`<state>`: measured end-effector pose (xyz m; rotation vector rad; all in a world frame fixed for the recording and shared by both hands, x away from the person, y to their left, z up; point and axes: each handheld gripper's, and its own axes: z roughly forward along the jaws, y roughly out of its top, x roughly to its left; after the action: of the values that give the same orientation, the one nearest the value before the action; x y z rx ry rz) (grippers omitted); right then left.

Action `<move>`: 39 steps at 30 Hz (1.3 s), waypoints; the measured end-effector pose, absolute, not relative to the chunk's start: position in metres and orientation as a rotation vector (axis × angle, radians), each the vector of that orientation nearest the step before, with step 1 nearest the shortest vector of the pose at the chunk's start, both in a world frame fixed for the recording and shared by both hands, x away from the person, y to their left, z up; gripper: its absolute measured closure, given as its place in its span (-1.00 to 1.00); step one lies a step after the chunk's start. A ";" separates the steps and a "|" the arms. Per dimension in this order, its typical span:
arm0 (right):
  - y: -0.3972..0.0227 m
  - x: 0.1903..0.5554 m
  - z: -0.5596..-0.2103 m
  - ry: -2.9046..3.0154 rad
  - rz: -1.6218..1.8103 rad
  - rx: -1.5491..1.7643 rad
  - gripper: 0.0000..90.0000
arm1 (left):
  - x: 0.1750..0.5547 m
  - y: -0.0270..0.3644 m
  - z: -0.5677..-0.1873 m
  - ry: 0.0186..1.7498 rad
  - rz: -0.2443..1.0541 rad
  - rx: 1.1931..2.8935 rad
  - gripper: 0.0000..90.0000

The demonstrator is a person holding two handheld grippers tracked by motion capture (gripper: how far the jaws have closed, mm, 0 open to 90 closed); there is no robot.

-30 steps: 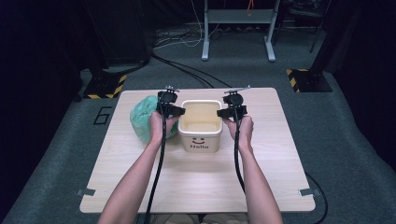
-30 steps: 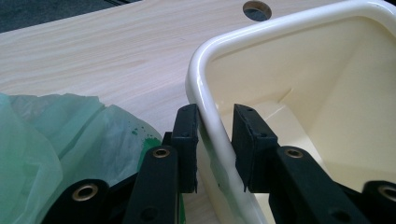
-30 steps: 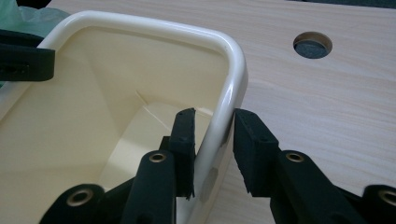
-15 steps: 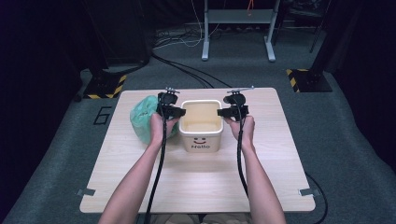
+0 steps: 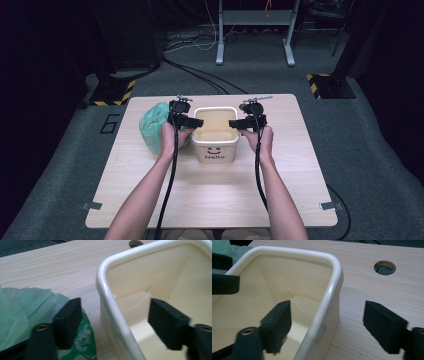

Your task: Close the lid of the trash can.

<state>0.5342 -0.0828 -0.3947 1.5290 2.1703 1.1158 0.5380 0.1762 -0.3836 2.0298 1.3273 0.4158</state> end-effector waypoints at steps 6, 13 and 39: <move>-0.087 0.529 -0.387 2.163 1.146 1.479 -0.68 | 0.531 0.181 -0.376 1.292 0.421 2.012 -0.66; -0.091 0.519 -0.376 2.156 1.145 1.433 -0.72 | 0.517 0.182 -0.364 1.222 0.416 2.008 -0.69; -0.121 0.467 -0.378 2.163 1.170 1.303 -0.90 | 0.461 0.201 -0.362 1.058 0.382 2.031 -0.75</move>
<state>0.4674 -0.1210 -0.3776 1.3034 2.1628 1.1700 0.4611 0.2006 -0.3617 2.0314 1.0579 0.3817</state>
